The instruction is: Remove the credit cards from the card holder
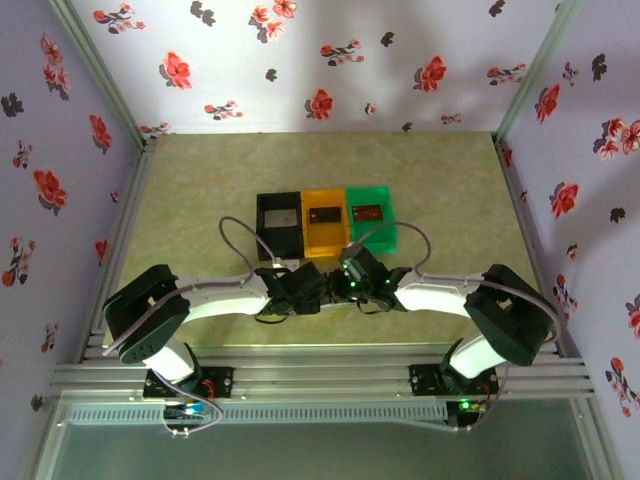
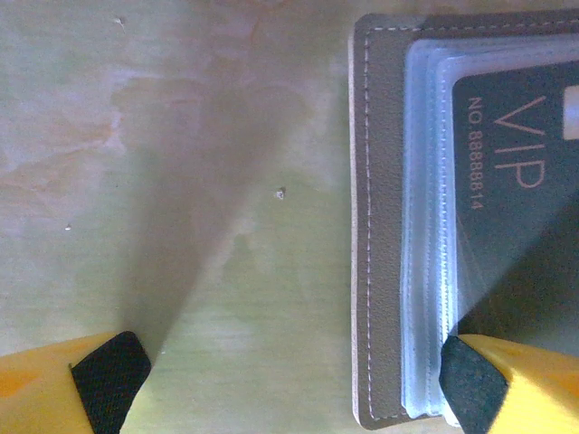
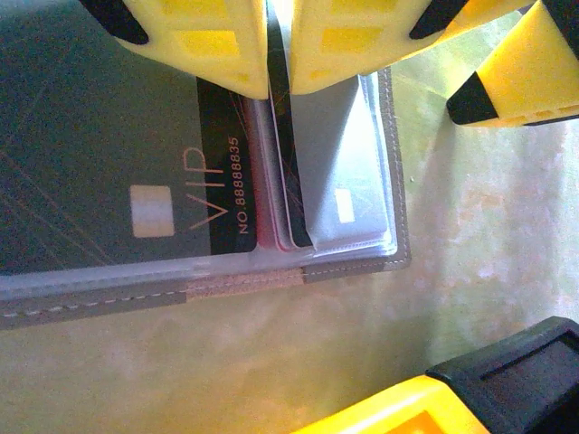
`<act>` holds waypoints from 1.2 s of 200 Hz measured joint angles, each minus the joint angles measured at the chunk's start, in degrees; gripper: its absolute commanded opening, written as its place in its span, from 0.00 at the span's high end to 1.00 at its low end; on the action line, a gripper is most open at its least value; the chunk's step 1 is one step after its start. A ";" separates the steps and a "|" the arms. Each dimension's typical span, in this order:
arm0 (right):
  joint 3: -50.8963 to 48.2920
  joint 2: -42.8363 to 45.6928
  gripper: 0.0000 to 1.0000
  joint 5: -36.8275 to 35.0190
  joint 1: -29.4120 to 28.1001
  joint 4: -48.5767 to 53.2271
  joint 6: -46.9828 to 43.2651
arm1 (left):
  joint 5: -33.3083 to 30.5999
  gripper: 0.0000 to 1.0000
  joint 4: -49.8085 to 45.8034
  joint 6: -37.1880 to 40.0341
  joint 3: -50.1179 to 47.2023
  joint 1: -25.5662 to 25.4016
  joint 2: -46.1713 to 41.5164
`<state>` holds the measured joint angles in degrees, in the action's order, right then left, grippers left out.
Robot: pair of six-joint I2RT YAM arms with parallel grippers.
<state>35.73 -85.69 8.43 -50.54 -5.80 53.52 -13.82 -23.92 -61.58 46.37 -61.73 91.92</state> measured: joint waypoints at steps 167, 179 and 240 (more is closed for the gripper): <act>-0.22 0.94 0.84 2.69 -0.04 -2.08 -2.36 | 0.04 0.08 0.15 1.40 -0.50 -0.04 -0.57; -0.22 0.94 0.85 2.82 -0.04 -2.08 -2.58 | 0.09 0.08 0.31 1.77 -0.70 -0.04 -0.79; -0.22 0.83 0.87 3.41 -0.04 -1.86 -3.02 | 0.35 0.08 0.61 2.91 -1.11 -0.02 -1.51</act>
<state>35.51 -84.86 11.84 -50.59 -7.66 50.50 -13.47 -23.31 -58.67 45.25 -61.76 90.41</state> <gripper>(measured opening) 0.130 0.917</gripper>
